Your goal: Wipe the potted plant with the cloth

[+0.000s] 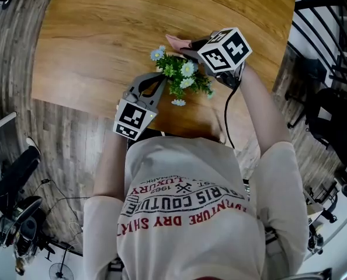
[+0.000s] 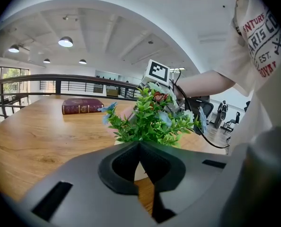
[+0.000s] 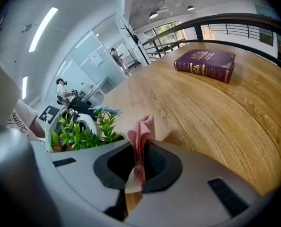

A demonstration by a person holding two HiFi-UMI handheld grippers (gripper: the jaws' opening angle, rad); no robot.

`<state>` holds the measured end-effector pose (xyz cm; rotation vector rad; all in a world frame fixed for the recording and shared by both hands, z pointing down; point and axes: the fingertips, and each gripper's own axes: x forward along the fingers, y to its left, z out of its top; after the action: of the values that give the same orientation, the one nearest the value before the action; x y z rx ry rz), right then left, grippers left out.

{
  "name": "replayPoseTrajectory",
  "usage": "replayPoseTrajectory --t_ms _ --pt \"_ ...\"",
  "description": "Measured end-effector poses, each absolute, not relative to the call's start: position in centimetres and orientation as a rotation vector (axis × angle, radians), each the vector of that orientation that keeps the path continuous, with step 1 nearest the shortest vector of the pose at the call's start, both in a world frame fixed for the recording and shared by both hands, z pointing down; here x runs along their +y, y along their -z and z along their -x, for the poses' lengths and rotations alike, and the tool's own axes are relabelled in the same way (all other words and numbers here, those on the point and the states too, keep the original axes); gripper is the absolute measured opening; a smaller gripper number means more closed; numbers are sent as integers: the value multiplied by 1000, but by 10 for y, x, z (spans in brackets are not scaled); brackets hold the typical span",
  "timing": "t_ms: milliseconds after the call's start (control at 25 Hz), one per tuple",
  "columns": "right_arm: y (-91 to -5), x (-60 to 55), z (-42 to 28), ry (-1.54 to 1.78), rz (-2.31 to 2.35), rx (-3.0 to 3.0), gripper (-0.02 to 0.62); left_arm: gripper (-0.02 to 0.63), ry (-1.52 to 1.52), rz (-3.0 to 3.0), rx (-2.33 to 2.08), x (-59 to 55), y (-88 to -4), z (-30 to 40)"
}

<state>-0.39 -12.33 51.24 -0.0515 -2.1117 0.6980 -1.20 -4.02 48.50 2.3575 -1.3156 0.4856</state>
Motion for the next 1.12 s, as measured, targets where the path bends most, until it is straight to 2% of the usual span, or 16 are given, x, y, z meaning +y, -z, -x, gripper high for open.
replayPoseTrajectory --t_ms 640,1120 --pt "-499 -118 40 -635 108 -2056 37 15 -476 -2381 -1274 -39 -487 13" --pt "-394 -150 29 -387 -436 -2401 37 15 -434 -2463 -1454 -36 -435 54"
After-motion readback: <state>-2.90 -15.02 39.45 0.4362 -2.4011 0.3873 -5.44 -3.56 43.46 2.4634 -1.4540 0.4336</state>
